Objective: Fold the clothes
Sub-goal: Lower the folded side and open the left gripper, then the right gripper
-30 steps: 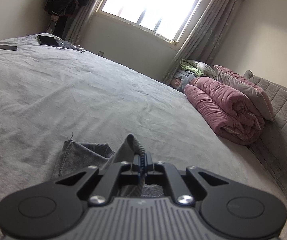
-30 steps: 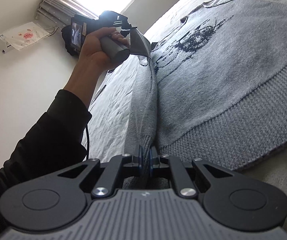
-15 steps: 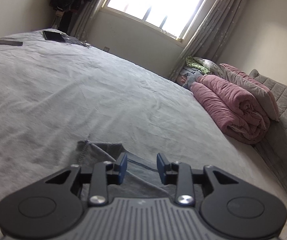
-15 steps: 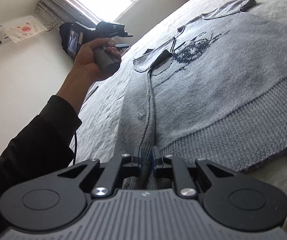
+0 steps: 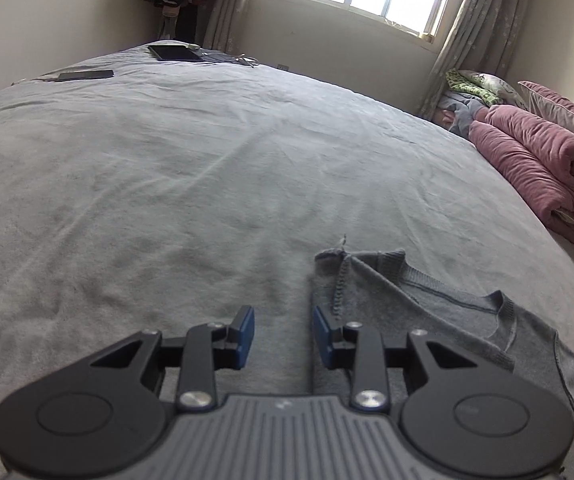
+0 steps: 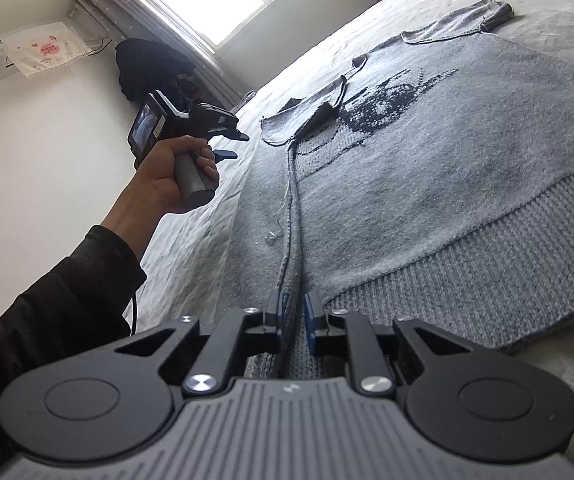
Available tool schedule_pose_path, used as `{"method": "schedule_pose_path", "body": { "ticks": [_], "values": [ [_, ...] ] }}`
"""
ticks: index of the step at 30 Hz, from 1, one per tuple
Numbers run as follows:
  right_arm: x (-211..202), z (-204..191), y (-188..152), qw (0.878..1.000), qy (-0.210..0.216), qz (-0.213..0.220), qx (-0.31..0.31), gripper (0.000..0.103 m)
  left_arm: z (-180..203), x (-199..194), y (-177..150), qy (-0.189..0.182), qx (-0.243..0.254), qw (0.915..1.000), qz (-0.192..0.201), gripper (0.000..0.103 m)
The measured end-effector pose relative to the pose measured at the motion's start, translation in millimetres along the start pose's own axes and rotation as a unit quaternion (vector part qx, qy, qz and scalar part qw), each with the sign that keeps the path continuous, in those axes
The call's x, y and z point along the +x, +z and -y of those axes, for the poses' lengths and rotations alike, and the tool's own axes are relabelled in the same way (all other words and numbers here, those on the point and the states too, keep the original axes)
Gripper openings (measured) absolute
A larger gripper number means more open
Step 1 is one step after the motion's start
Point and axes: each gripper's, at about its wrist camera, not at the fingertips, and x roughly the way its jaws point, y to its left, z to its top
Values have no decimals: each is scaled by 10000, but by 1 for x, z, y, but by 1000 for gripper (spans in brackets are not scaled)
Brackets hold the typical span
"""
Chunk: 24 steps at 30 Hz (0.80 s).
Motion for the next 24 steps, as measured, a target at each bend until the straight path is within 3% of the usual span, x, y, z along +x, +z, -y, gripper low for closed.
{"method": "schedule_pose_path", "body": {
  "ticks": [3, 12, 24],
  "values": [
    [0, -1, 1, 10000, -13, -4, -54, 18, -11, -5, 6, 5, -183, 9998, 29, 33],
    [-4, 2, 6, 9999, -13, -52, -114, 18, -18, -17, 0, -72, 38, 9999, -136, 37],
    [-13, -6, 6, 9984, 234, -280, -426, 18, 5, -74, -35, -312, 972, 9938, -450, 38]
  ]
}}
